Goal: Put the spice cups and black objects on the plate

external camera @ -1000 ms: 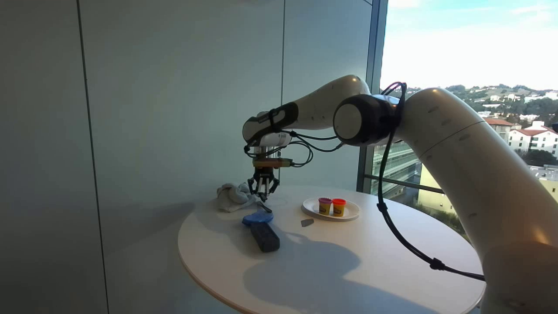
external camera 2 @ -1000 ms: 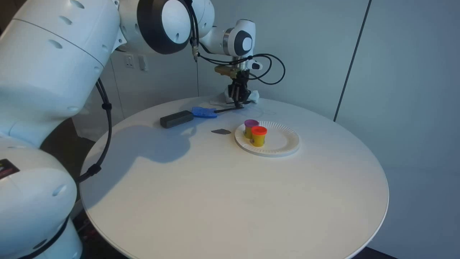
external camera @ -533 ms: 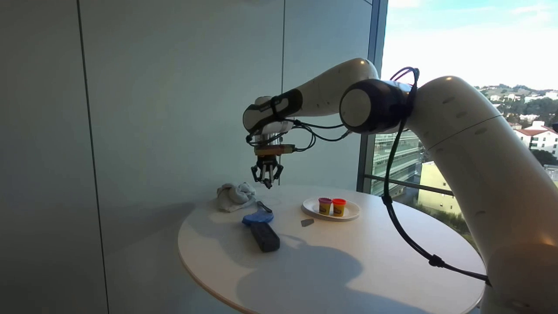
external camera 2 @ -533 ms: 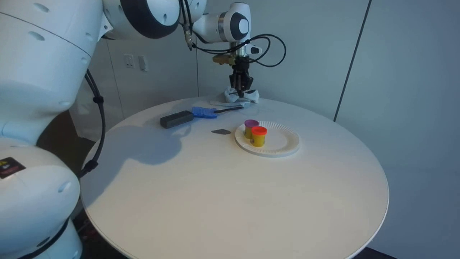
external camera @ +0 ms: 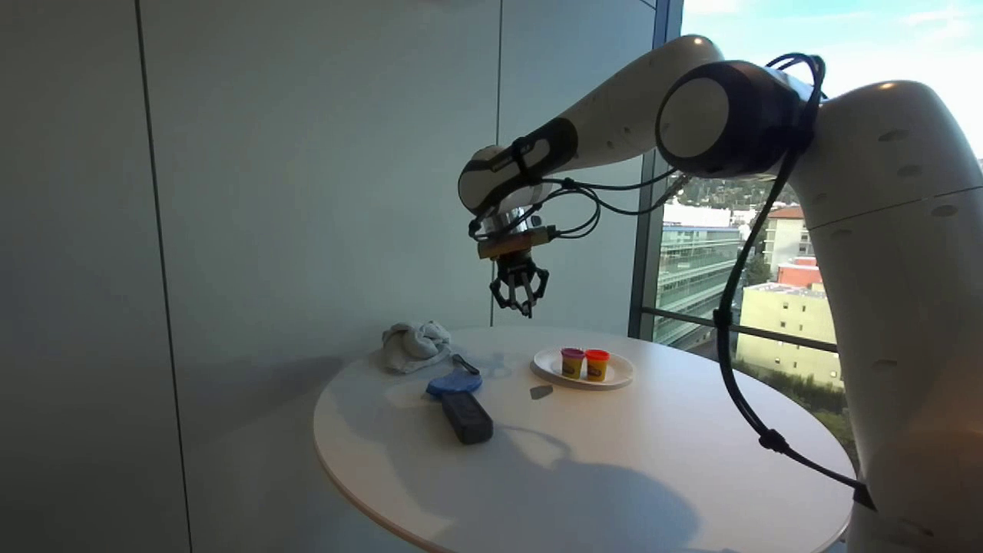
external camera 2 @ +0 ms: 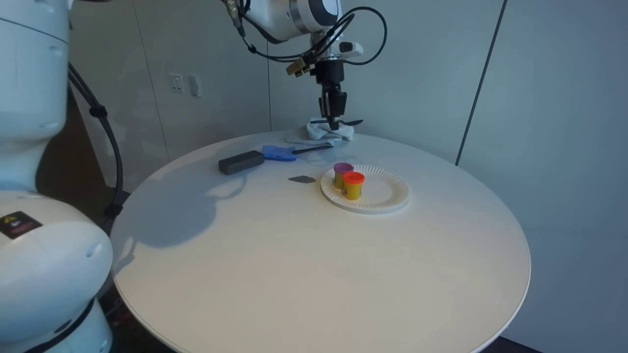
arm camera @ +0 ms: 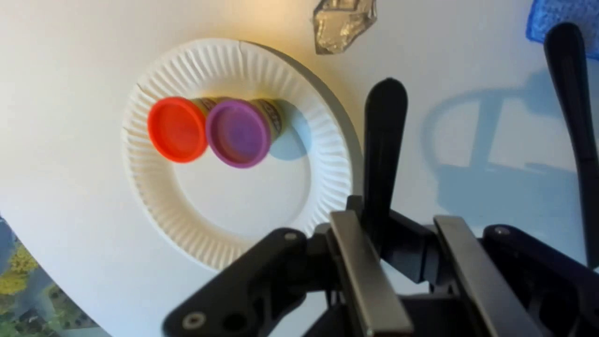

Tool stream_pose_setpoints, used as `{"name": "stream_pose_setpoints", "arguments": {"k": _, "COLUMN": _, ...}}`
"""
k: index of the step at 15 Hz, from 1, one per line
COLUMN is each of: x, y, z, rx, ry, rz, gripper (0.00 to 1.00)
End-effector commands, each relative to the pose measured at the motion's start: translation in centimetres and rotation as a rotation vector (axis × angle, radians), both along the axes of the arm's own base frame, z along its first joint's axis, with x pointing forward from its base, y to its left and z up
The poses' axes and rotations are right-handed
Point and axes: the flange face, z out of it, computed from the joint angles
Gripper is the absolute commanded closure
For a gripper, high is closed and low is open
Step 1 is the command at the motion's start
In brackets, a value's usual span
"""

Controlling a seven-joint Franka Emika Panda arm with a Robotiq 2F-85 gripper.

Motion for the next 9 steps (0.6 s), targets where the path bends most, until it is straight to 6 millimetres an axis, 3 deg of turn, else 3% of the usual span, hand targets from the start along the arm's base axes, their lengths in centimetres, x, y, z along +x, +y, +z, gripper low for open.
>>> {"name": "stream_pose_setpoints", "arguments": {"k": 1, "x": -6.6, "y": 0.7, "z": 0.1, "rx": -0.037, "ry": 0.062, "rz": -0.120, "gripper": 0.93}}
{"name": "stream_pose_setpoints", "arguments": {"k": 4, "x": -10.0, "y": 0.0, "z": -1.0, "rx": -0.047, "ry": 0.109, "rz": -0.196, "gripper": 0.93}}
{"name": "stream_pose_setpoints", "arguments": {"k": 9, "x": -12.3, "y": -1.8, "z": -1.9, "rx": -0.026, "ry": 0.054, "rz": -0.272, "gripper": 0.93}}
